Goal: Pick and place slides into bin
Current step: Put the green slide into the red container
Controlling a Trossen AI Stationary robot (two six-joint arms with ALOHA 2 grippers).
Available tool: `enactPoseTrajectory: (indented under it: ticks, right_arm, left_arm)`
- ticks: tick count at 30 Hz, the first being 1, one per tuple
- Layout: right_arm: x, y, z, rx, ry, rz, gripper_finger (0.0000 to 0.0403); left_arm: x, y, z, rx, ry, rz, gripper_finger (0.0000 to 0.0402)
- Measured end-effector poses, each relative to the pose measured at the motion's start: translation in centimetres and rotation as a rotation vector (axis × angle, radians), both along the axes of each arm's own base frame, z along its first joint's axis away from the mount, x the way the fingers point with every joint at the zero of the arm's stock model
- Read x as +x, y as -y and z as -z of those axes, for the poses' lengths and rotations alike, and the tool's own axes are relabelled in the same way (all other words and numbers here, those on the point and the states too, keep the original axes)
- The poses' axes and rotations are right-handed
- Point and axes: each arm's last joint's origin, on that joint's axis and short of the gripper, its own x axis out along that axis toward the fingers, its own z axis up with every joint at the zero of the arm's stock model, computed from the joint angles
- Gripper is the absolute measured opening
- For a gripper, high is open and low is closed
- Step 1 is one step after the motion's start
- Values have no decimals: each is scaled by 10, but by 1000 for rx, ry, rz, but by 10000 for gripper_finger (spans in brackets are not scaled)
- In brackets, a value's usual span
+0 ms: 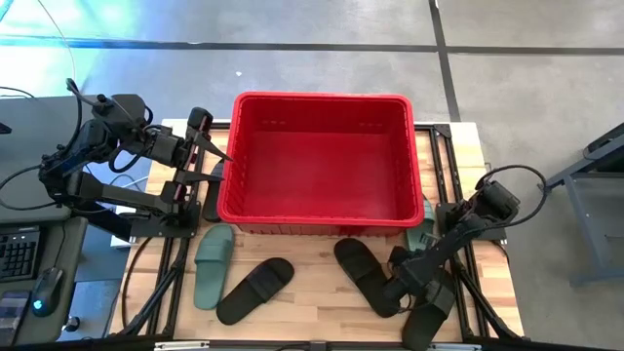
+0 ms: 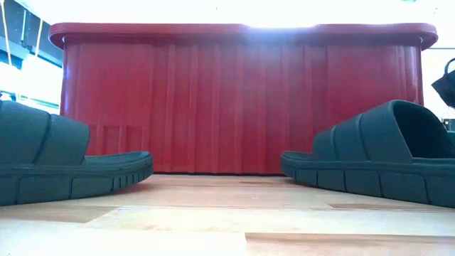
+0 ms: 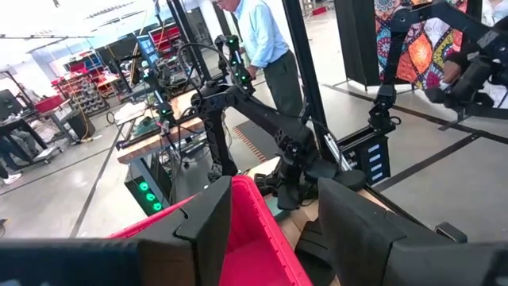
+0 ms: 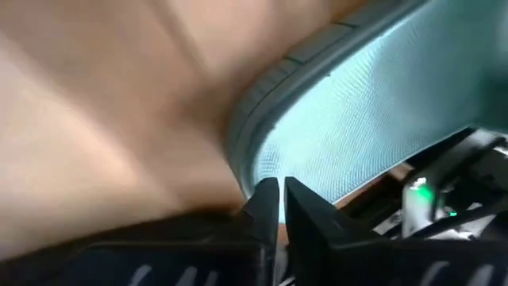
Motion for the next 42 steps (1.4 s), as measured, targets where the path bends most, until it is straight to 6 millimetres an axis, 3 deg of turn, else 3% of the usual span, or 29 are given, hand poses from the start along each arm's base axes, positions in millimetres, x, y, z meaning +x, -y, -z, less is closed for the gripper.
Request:
enactPoseTrajectory:
  ticks: [4, 13, 18, 23, 30, 38, 42]
  right_arm:
    - [3, -10, -10, -8, 47, -21, 16]
    - [11, -19, -20, 114, 56, -118, 139]
    - [5, -12, -11, 48, 42, -82, 200]
    - [-3, -5, 7, 50, 30, -19, 221]
    - [-10, 2, 21, 40, 48, 7, 188]
    - [-8, 4, 20, 20, 47, 38, 20]
    - [-7, 2, 19, 37, 44, 62, 31]
  left_arm:
    - [0, 0, 0, 0, 0, 0, 172]
    - [0, 0, 0, 0, 0, 0, 172]
    - [0, 0, 0, 0, -2, 0, 172]
    - [0, 0, 3, -7, -29, 0, 172]
    - [-1, 0, 4, -11, -42, 0, 172]
    - [0, 0, 4, -11, -44, 0, 172]
    - [0, 0, 4, -11, -45, 0, 172]
